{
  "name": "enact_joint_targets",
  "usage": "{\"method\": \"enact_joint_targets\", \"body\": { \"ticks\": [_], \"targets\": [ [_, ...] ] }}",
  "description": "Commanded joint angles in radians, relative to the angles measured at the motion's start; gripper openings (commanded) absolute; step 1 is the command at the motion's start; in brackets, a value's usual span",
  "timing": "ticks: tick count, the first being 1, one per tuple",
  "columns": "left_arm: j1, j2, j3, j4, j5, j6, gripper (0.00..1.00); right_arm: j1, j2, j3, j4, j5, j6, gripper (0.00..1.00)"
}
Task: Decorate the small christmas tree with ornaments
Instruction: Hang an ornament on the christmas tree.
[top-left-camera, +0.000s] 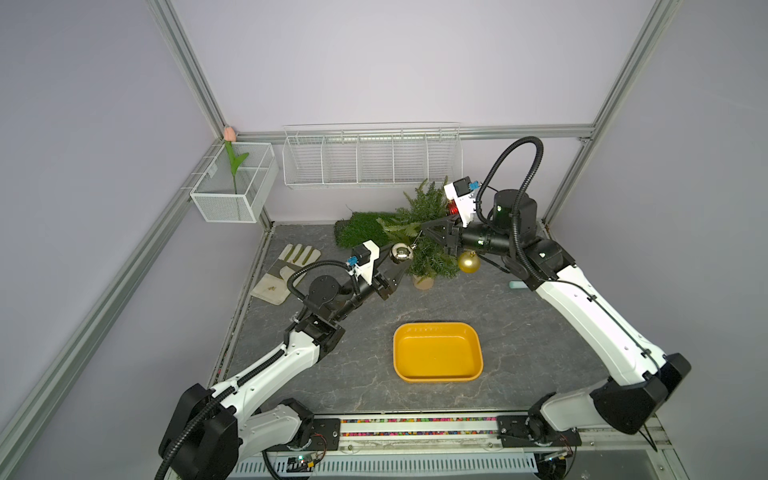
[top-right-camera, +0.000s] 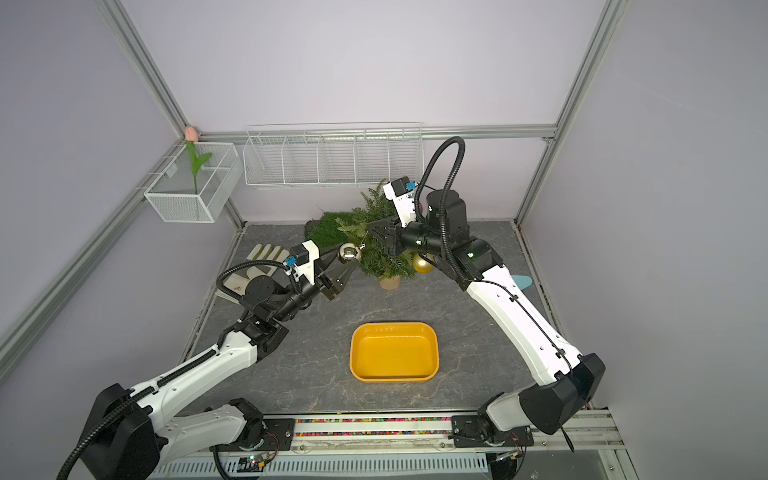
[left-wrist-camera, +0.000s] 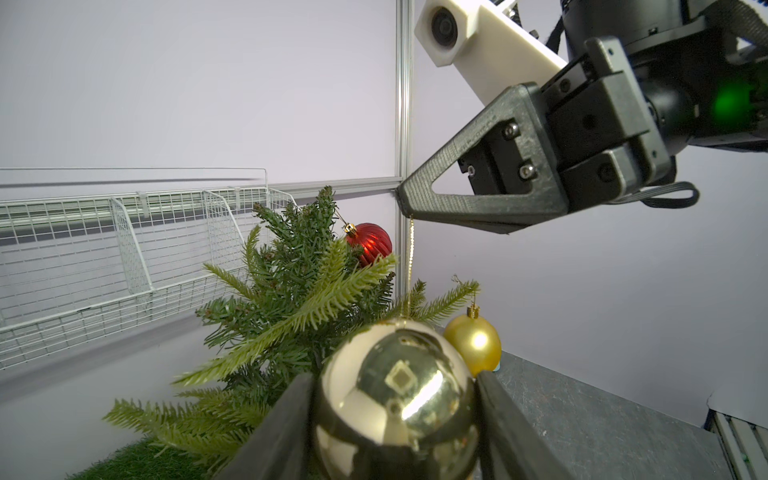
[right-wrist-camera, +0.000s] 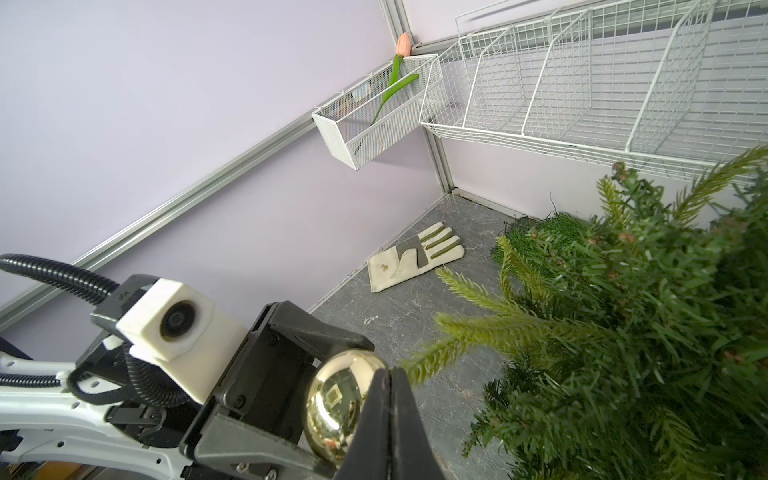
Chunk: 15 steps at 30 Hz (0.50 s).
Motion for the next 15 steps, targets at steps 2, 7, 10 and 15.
{"method": "enact_joint_targets", "body": {
  "ticks": [2,7,10,15],
  "targets": [
    [0.008,0.004,0.038,0.014,0.015,-0.021,0.42,0.008,0.001,0.018,-0.008,0.017,-0.024,0.06],
    [0.009,0.004,0.048,0.016,0.013,-0.026,0.41,0.008,0.006,0.031,-0.022,0.028,-0.032,0.07],
    [0.010,0.003,0.053,0.016,0.016,-0.031,0.41,0.007,0.007,0.032,-0.024,0.036,-0.034,0.07],
    [0.009,0.004,0.062,-0.003,0.012,-0.022,0.41,0.008,0.020,0.035,-0.025,0.041,-0.030,0.06]
  ]
}}
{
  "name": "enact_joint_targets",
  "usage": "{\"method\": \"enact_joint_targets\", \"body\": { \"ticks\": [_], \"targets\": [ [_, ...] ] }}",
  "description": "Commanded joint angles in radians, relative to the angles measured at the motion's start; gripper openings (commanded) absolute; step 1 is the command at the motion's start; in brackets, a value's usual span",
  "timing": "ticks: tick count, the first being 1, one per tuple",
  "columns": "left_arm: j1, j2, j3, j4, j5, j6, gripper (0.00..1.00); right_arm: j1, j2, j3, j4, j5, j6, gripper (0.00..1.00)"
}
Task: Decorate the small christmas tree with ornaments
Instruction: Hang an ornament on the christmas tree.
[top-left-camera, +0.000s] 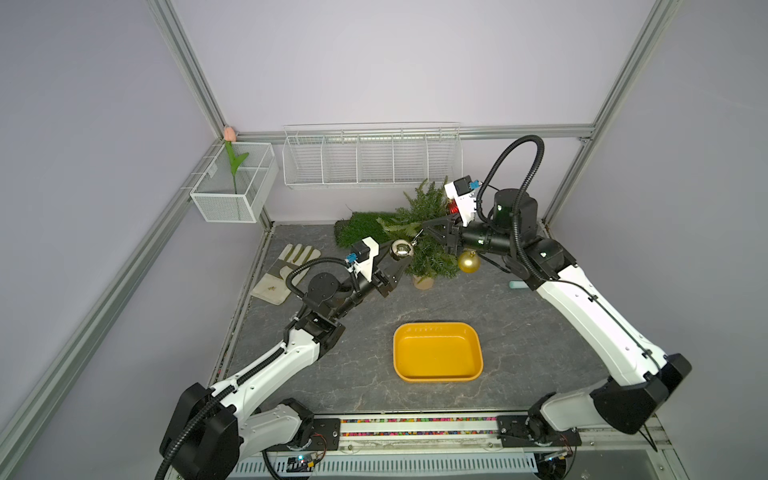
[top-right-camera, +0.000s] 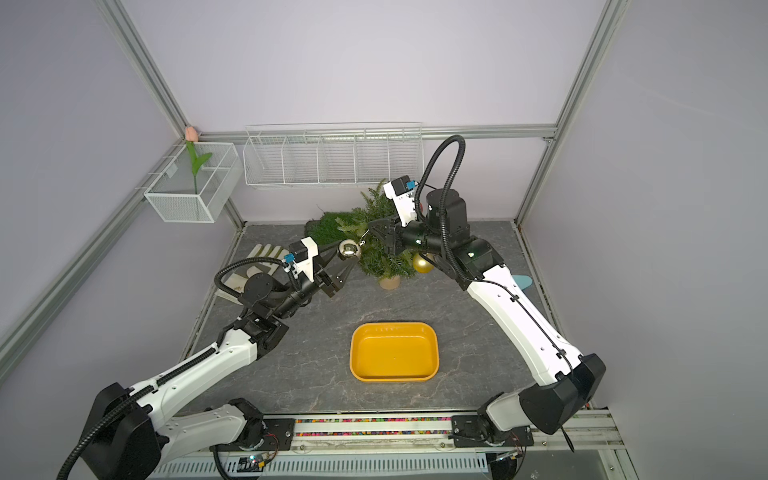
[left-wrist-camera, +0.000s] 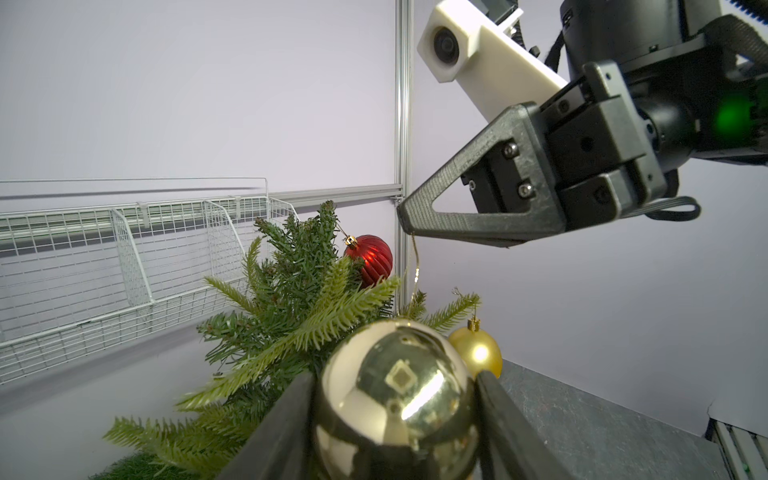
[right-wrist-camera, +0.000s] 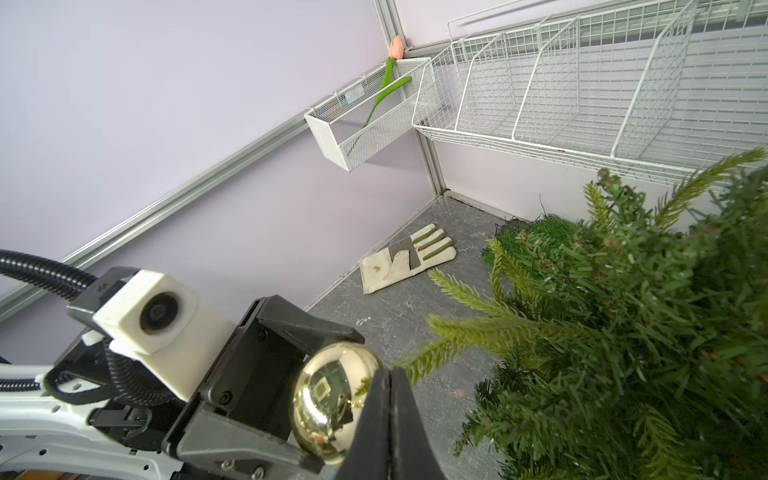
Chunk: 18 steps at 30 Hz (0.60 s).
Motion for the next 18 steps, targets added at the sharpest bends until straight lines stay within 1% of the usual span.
{"method": "enact_joint_targets", "body": {
  "ticks": [1,11,18],
  "targets": [
    [0.007,-0.001,0.035,-0.006,0.002,-0.013,0.41,0.005,0.023,0.024,-0.009,0.012,-0.016,0.06],
    [0.020,0.010,0.053,-0.038,-0.024,-0.012,0.40,0.005,0.058,0.048,-0.016,0.016,-0.012,0.07],
    [0.045,0.025,0.057,-0.038,-0.026,-0.054,0.40,0.005,0.073,0.059,-0.017,0.024,-0.015,0.07]
  ]
}}
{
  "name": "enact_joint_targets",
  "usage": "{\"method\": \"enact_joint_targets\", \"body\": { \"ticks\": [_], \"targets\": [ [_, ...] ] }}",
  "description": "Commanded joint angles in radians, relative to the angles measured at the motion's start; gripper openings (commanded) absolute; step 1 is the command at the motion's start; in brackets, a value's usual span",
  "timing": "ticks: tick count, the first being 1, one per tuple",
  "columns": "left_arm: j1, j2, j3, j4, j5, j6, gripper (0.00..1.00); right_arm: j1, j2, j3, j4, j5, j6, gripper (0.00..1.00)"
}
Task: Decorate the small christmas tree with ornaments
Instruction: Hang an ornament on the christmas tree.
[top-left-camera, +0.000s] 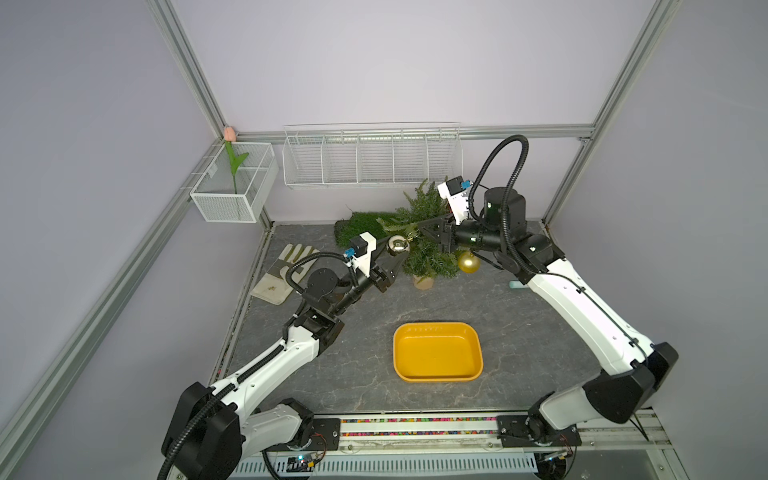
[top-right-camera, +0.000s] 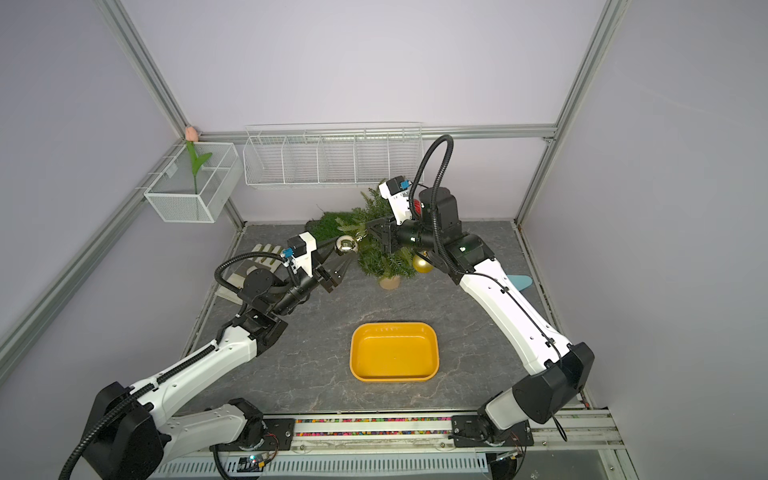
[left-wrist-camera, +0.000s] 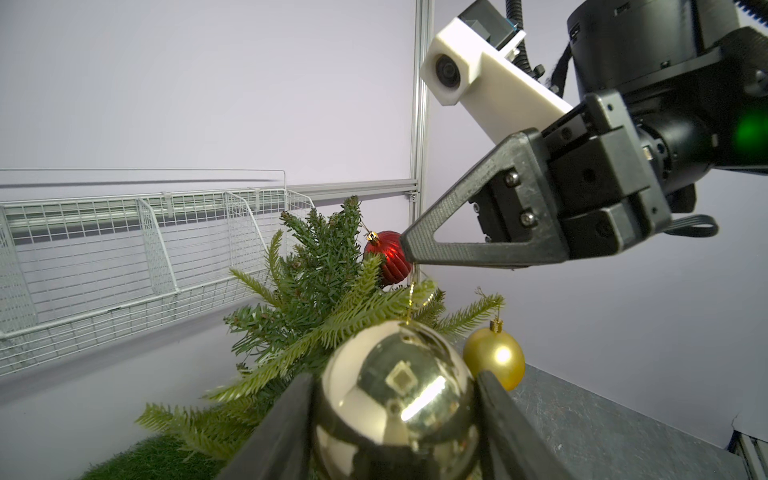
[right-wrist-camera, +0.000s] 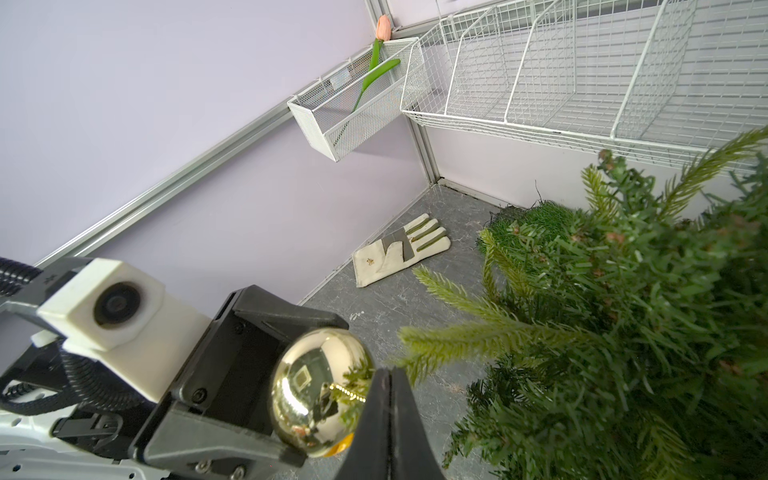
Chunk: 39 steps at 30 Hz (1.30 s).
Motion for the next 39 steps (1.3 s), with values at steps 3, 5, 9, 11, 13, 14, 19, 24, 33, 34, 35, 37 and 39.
{"method": "enact_joint_targets", "body": {
  "ticks": [3,5,9,11,13,14,19,24,33,34,35,37,39],
  "targets": [
    [0.016,0.015,0.043,-0.011,-0.007,-0.044,0.40,0.004,0.015,0.031,-0.017,0.040,-0.024,0.07],
    [0.018,0.021,0.048,-0.015,0.001,-0.046,0.40,0.005,0.015,0.033,-0.028,0.057,-0.029,0.06],
    [0.018,0.031,0.055,-0.011,0.007,-0.056,0.40,0.005,0.017,0.034,-0.034,0.076,-0.031,0.06],
    [0.020,0.034,0.057,-0.006,0.008,-0.059,0.40,0.005,0.017,0.036,-0.029,0.070,-0.030,0.06],
    [0.021,0.036,0.060,0.001,0.012,-0.063,0.40,0.005,0.017,0.035,-0.014,0.052,-0.027,0.07],
    [0.021,0.035,0.063,0.001,0.012,-0.066,0.40,0.005,0.017,0.036,-0.006,0.045,-0.023,0.07],
    [0.027,0.049,0.082,-0.029,-0.002,-0.085,0.40,0.005,0.032,0.049,0.007,0.024,-0.016,0.06],
    [0.040,0.059,0.109,-0.101,0.004,-0.103,0.39,0.006,0.051,0.066,0.007,0.007,-0.011,0.06],
    [0.046,0.024,0.058,-0.153,0.010,-0.113,0.39,0.006,0.042,0.051,-0.017,0.027,-0.027,0.07],
    [0.046,0.017,0.049,-0.153,0.009,-0.114,0.39,0.006,0.040,0.048,-0.017,0.026,-0.028,0.10],
    [0.046,0.010,0.043,-0.155,0.006,-0.115,0.39,0.007,0.039,0.046,-0.016,0.026,-0.027,0.13],
    [0.047,0.000,0.031,-0.156,-0.004,-0.112,0.39,0.006,0.037,0.044,-0.016,0.022,-0.025,0.15],
    [0.047,-0.007,0.025,-0.163,-0.013,-0.107,0.39,0.007,0.034,0.043,-0.017,0.020,-0.021,0.21]
  ]
}}
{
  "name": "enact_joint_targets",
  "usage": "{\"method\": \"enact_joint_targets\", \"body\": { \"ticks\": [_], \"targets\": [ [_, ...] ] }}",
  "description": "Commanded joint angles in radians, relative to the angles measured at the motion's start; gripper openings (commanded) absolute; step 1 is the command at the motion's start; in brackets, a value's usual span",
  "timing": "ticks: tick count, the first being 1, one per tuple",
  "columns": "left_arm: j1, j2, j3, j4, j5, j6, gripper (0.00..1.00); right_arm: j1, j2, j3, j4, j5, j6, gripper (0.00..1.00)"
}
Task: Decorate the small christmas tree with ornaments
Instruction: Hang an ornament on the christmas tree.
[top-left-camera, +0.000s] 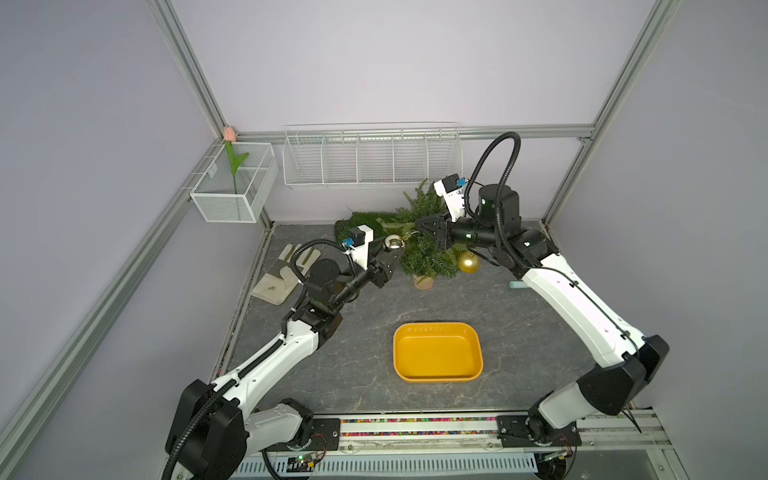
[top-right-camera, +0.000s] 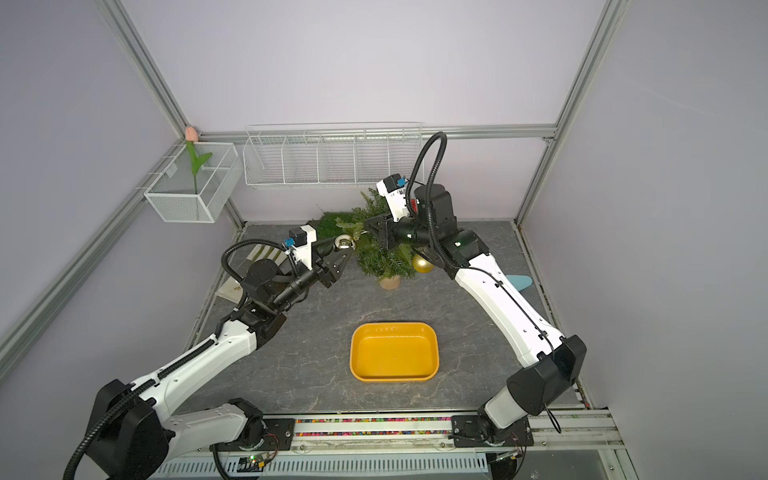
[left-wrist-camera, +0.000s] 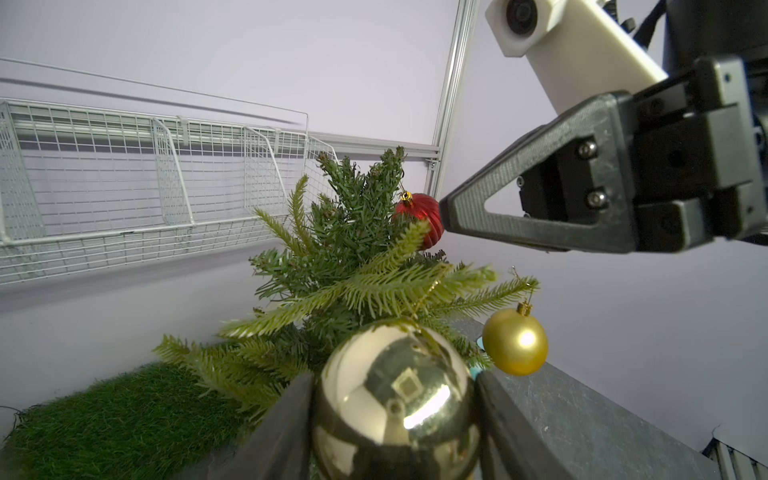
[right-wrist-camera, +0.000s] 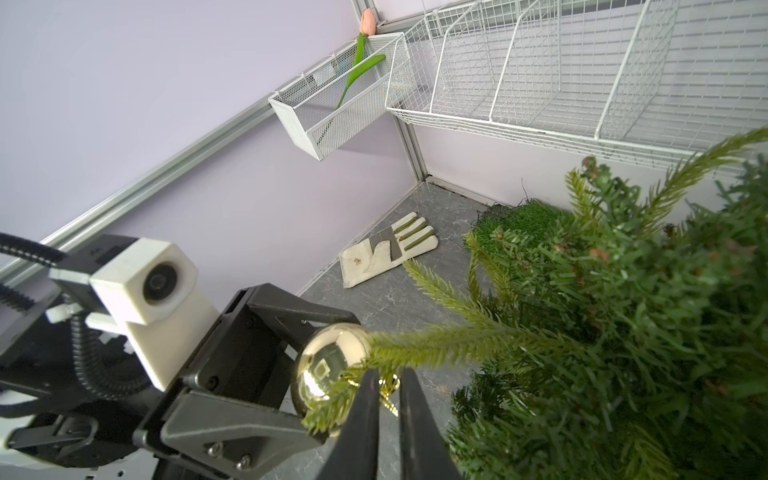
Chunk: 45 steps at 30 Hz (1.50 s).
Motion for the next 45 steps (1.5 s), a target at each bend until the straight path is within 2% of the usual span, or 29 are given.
{"method": "enact_joint_targets", "body": {
  "ticks": [1,5,8,14,24,27,32,35,40,45],
  "targets": [
    [0.008,-0.025,-0.019,-0.021,-0.016,-0.016,0.39,0.006,-0.016,-0.006,0.007,-0.010,-0.005,0.24],
    [0.010,-0.029,-0.022,-0.042,-0.029,-0.006,0.39,0.007,-0.043,-0.025,0.018,0.009,-0.001,0.44],
    [0.010,-0.036,-0.030,-0.046,-0.042,-0.004,0.39,0.005,-0.061,-0.033,0.018,0.024,-0.002,0.53],
    [0.010,-0.066,-0.065,-0.038,-0.064,-0.008,0.42,0.005,-0.075,-0.041,0.012,0.042,-0.003,0.59],
    [0.010,-0.072,-0.085,-0.037,-0.052,-0.025,0.46,0.006,-0.095,-0.046,0.001,0.045,-0.004,0.62],
    [0.010,-0.079,-0.090,-0.029,-0.057,-0.027,0.53,0.006,-0.101,-0.048,0.000,0.048,-0.008,0.62],
    [0.010,-0.086,-0.093,-0.005,-0.057,-0.031,0.81,0.004,-0.121,-0.051,-0.014,0.063,-0.016,0.62],
    [0.010,-0.092,-0.099,0.001,-0.053,-0.033,0.91,0.004,-0.142,-0.059,-0.017,0.087,-0.022,0.63],
    [0.010,-0.122,-0.113,-0.031,-0.068,-0.025,0.93,-0.014,-0.186,-0.089,-0.033,0.187,-0.027,0.63],
    [0.010,-0.191,-0.135,-0.120,-0.135,0.010,0.95,-0.093,-0.259,-0.148,-0.059,0.305,-0.011,0.67]
  ]
}}
